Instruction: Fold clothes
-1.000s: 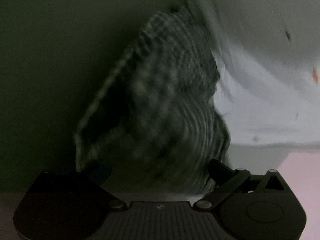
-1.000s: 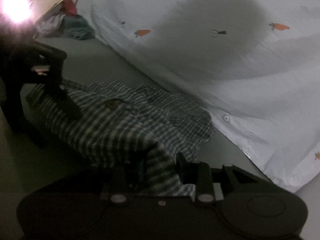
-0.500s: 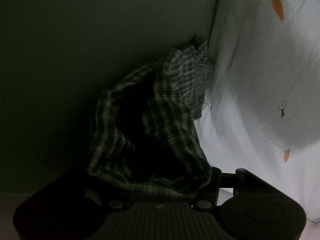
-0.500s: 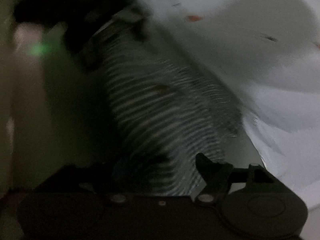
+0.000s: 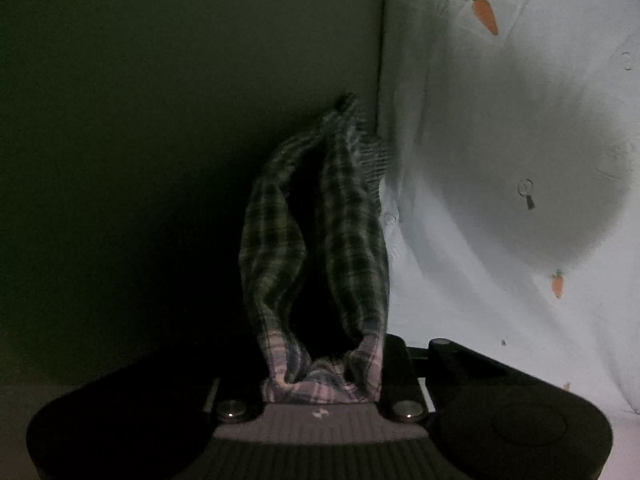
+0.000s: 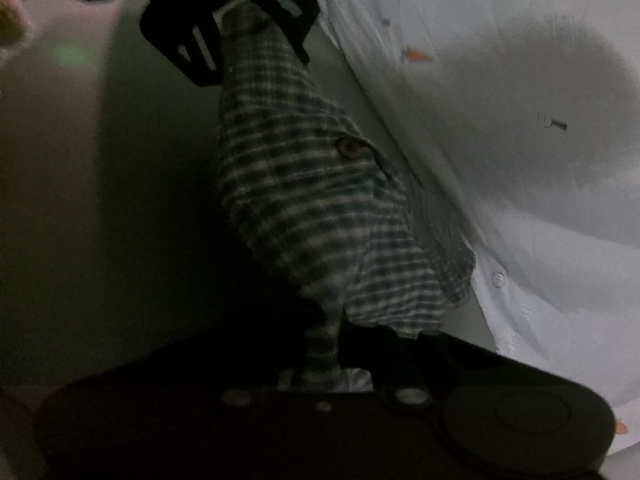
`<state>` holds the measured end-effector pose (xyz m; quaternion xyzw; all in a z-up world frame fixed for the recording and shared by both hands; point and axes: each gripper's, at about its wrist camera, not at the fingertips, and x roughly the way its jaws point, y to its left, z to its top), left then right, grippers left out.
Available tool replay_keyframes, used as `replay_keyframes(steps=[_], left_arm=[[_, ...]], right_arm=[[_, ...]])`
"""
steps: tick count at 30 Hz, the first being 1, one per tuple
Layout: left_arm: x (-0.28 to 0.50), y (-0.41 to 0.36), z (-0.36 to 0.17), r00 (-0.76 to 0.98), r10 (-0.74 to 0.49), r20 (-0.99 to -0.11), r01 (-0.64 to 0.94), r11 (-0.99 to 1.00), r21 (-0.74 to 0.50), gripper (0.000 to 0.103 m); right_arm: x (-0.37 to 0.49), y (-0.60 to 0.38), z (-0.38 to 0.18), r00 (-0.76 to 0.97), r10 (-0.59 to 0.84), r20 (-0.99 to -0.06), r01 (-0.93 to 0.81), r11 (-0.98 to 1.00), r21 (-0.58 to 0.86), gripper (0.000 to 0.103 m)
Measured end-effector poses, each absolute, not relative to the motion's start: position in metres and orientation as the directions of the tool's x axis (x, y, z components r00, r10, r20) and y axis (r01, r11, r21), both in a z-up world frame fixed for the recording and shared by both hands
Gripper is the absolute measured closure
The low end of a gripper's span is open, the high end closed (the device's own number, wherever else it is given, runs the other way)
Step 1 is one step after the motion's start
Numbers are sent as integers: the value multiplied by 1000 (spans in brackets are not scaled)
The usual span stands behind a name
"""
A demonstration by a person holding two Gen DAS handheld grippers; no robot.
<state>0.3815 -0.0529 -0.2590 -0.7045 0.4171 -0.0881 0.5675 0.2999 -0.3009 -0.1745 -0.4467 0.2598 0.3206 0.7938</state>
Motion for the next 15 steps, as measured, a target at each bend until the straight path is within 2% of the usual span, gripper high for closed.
replay_keyframes(steps=[3,9,12,15], left_arm=[[328,-58,-252,611,-688,-391,-554,-20,-832,79],[211,-66,-241,550,-699,-457,-723,-124,-679,79],[187,-76,-243,546,-699,-461,-762,-187,-619,77],[208,-79,-235,564,-694,-448,-740,-183,-647,74]], right_arm=[[268,-322,-153,563,361,-743,-812,407,-418,94],[209,-365,-117,232,522,-821,-941,334,-54,94],[205,-378,-112,150,547,-823,-951,307,30,94],[221,-385,-106,119,569,-813,-950,303,73,94]])
